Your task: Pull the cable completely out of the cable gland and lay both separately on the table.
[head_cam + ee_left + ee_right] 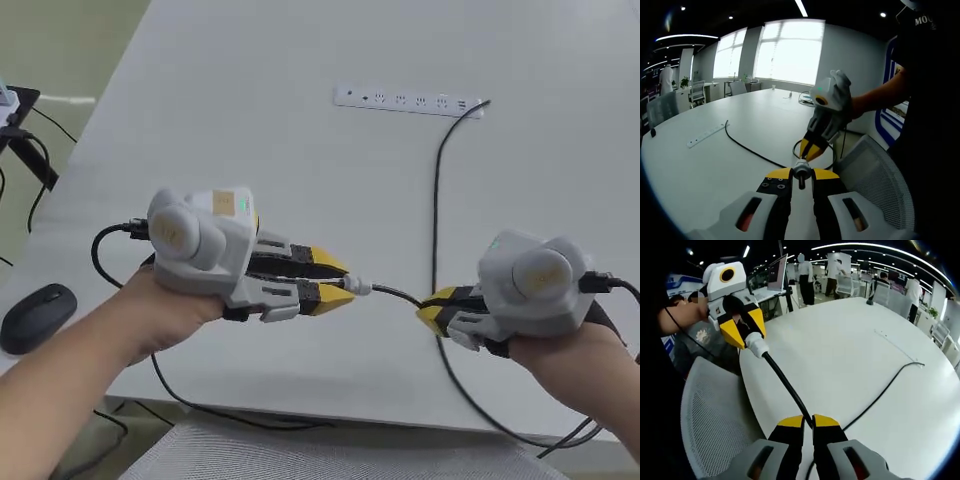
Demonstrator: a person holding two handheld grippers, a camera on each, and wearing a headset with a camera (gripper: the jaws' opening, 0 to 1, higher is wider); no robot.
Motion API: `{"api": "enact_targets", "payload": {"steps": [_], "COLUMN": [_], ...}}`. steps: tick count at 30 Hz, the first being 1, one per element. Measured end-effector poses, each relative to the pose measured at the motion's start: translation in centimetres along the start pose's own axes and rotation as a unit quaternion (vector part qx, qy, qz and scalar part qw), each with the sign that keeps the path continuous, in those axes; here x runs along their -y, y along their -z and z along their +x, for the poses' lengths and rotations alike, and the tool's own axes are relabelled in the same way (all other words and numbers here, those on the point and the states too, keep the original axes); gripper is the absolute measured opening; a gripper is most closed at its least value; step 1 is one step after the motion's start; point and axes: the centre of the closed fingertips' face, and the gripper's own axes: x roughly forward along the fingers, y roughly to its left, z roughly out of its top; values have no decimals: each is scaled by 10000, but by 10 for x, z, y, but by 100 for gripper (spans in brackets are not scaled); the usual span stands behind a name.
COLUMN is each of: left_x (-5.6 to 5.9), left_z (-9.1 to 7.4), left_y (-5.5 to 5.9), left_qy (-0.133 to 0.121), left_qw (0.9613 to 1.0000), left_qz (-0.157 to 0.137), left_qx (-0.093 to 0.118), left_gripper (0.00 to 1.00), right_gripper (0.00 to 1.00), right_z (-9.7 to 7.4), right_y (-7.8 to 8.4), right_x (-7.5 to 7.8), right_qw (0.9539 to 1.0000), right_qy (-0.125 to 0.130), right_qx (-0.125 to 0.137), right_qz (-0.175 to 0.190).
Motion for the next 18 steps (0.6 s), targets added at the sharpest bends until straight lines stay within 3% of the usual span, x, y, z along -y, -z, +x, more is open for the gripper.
{"api": "enact_targets", "payload": {"steps": [13, 18], "left_x": [-2, -1], "left_z": [0, 1], "left_y": [-2, 0], "left_qy": [29, 32], "left_qw": [10000, 10000], "left_qz": [-78, -73], "left_qx": [-4, -44], "left_gripper": [15, 15], "right_gripper": [7, 20], "right_z": [-2, -11], "right_y": [-7, -33], "right_x": [3, -5], "right_qw": [9981, 9894], "right_qy": [135, 307], "right_qx": [129, 502], "right_qz": [-583, -1329]}}
